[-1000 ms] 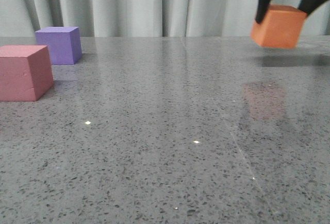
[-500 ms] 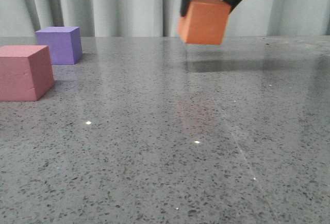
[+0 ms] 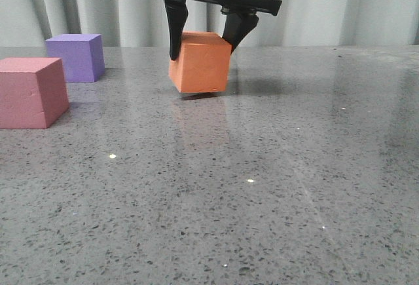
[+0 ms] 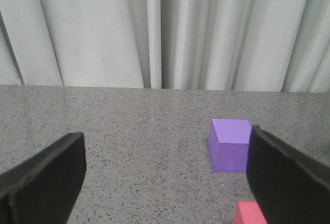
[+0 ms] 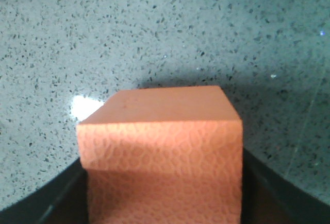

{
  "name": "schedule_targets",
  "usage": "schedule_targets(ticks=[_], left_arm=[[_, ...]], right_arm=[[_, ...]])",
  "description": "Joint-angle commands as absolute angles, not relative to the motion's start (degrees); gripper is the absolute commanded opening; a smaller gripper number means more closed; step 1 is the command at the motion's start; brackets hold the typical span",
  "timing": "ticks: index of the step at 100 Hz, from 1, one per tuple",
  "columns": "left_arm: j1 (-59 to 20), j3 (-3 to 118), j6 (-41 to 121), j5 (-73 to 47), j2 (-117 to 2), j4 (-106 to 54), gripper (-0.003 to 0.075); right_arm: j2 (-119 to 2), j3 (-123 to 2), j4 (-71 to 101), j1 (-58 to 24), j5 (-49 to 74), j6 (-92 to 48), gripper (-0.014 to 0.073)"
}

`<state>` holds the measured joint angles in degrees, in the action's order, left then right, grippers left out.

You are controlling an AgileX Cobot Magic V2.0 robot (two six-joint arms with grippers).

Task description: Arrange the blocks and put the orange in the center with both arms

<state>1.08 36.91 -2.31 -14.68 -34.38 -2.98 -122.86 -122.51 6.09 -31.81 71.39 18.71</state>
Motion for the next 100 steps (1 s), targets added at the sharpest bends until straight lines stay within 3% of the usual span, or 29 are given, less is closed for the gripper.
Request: schedule_targets(ticks=[1,9,16,78,100], left_arm=[[1.19,38.98,-2.60,-9.75,-34.75,-3.36,0.0598],[1.19,38.98,-2.60,-9.75,-34.75,-3.36,0.0598],[1.19,38.98,-2.60,-9.75,-34.75,-3.36,0.0598],[1.19,38.98,-2.60,-9.75,-34.75,-3.36,0.0598],[1.19,38.98,-2.60,-9.71,-34.75,-3.23,0.0598]], right_arm=[[-119.24,-124.55,5.42,-31.82,75.11,17.36,0.0373],[-119.24,-124.55,5.34,-31.82,75.18,17.04,0.0538],[-119.24,-124.55,5.19,-31.82,75.40,17.04,0.0615],[-110.57,-124.12,7.56,-32.36,76.07,16.98,0.0590],[-104.82,-116.52,6.43,-32.57,76.02,16.91,0.0590]])
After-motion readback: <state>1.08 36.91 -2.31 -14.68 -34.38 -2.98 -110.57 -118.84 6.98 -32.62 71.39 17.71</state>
